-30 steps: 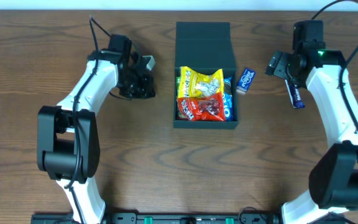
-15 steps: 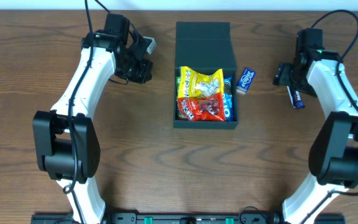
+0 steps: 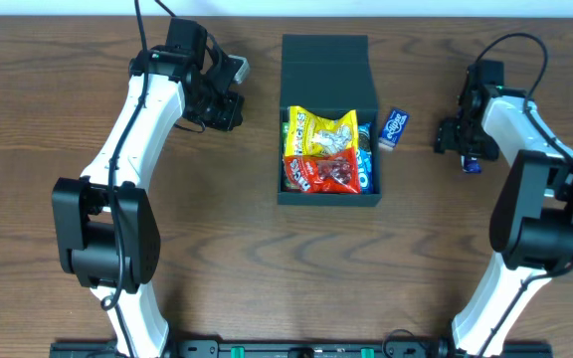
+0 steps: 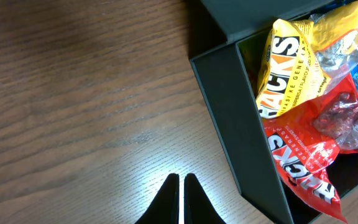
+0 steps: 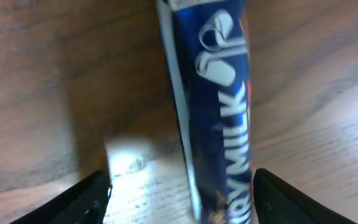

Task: Pack container
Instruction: 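Grasp the blue Dairy Milk bar with the right gripper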

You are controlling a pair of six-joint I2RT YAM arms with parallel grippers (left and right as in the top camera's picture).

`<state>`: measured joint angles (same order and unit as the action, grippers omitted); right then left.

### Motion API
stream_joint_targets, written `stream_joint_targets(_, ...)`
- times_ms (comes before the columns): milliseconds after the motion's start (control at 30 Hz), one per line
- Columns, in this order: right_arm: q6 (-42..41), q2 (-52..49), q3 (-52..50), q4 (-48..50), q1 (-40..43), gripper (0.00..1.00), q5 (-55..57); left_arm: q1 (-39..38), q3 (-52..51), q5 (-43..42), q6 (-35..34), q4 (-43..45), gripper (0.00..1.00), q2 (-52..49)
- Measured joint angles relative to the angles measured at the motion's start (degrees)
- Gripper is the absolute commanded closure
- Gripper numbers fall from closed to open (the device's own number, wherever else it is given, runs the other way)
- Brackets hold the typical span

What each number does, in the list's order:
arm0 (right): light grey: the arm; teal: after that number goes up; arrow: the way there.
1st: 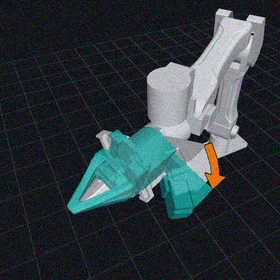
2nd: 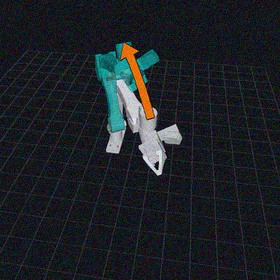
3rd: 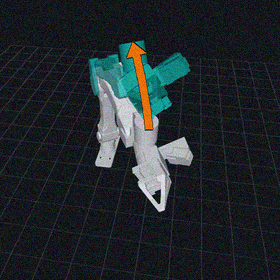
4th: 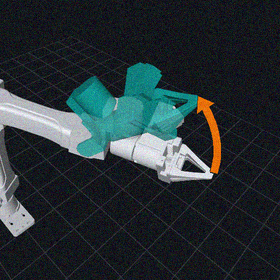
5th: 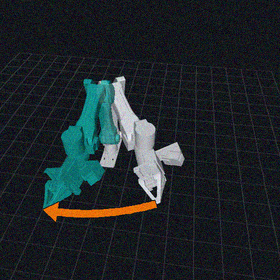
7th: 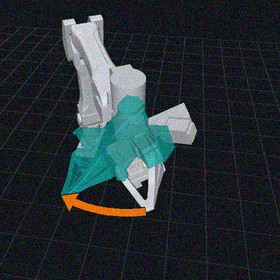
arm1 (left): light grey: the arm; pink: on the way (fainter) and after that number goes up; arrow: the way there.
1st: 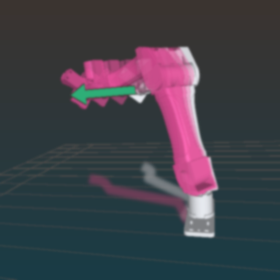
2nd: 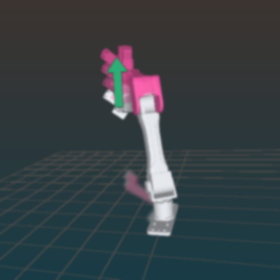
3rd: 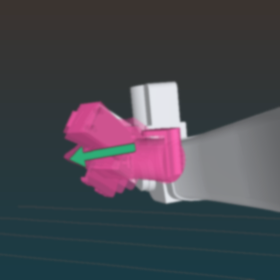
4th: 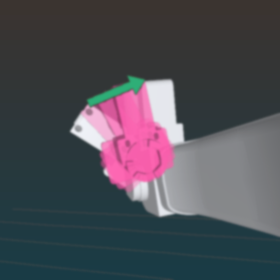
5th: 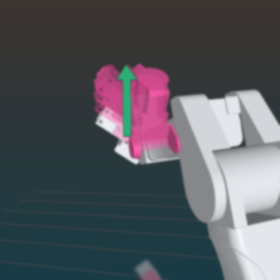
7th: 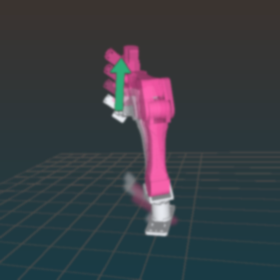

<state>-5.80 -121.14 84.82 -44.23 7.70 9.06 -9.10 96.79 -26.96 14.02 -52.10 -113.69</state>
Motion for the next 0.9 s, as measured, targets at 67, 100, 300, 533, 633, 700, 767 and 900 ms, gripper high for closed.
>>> stream_joint_targets(67,0.2,0.0,0.0,0.1,0.1,0.31,-0.5,0.0,0.0,0.0,0.0,-0.1,0.94,0.0)
stream_joint_targets(100,0.3,-0.1,0.0,0.3,0.1,0.42,-1.0,0.0,0.0,0.0,0.0,-0.1,0.94,0.0)
stream_joint_targets(300,0.5,-0.3,0.0,0.8,0.1,0.75,-1.8,0.0,0.0,0.0,0.0,-0.1,0.94,0.0)
stream_joint_targets(533,0.8,-0.3,0.2,0.3,0.1,0.98,-2.1,0.0,0.0,0.0,0.0,0.0,0.94,0.1)
stream_joint_targets(633,0.8,-0.4,1.1,-2.8,0.1,0.98,-3.2,0.0,0.0,0.0,0.0,0.1,0.94,0.7)
stream_joint_targets(700,0.8,-0.9,2.8,-5.7,0.1,0.99,-4.1,0.0,0.0,0.0,0.0,0.6,0.94,1.4)
stream_joint_targets(767,0.8,-1.7,5.7,-8.8,0.1,0.98,-5.4,0.0,0.0,0.1,0.0,1.1,0.94,2.4)
stream_joint_targets(900,0.8,-2.0,14.6,-16.8,-0.2,0.98,-8.7,0.0,0.1,0.2,0.0,1.8,0.94,4.2)
